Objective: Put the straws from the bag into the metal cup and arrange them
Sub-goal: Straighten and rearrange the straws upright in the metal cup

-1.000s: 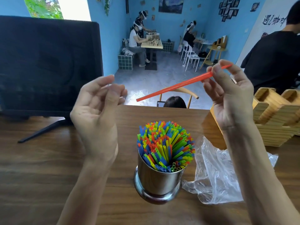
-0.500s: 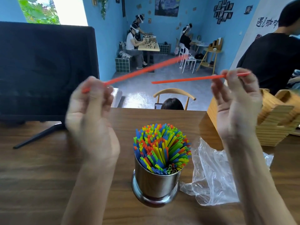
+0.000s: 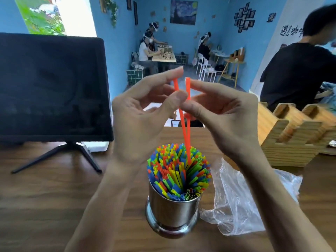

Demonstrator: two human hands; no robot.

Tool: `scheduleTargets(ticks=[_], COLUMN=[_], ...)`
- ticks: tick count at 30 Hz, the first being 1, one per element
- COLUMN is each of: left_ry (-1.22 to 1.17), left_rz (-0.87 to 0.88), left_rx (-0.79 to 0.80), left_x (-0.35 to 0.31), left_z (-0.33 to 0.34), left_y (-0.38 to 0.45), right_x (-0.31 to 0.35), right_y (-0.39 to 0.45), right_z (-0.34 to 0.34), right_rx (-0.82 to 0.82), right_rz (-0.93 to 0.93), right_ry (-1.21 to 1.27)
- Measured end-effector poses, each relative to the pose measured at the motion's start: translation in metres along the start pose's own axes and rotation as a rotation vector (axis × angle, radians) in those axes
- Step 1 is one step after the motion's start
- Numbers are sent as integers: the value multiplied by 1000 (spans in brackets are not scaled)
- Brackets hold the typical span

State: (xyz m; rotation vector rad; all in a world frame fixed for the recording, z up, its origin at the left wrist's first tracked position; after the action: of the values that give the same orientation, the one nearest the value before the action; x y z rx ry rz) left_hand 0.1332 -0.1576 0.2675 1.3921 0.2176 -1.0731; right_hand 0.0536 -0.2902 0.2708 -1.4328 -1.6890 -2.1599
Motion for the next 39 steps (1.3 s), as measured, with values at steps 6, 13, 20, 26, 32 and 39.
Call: scheduleTargets(ticks=[6,13,20,26,32,39], left_ry=[108,356,522,633,616,647], left_rz=[-95,35,49,-75,-113,-43], left_rx=[94,134,200,322,434,557], left_x=[7,2,29,70,81,46], left_z=[2,3,1,-18,-31,-54], left_y=[3,10,-14,-44,-55,-77], right_x=[-8,-10,-50,-84,-94,-95], right_y=[-2,-5,-33,-72,-71,-72], right_z=[-2,-2,-4,-10,-11,-13], right_rx=[-31,-47,21,112,196,234], right_rz=[10,-34,88,118,214,272], right_ry=[-11,-109,-181,-418,-490,-415])
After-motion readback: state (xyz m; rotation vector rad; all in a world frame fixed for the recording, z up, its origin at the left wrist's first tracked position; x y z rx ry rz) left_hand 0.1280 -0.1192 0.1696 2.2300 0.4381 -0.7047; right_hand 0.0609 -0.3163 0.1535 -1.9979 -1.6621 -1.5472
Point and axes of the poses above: each hand's wrist, its own y-axis towards the middle knuckle, its own z-axis out of the palm, x = y × z, the point moved 7 cm from there along y, towards the middle knuckle, and after that the axes turned 7 degrees about -x, right-handed, at the moved point
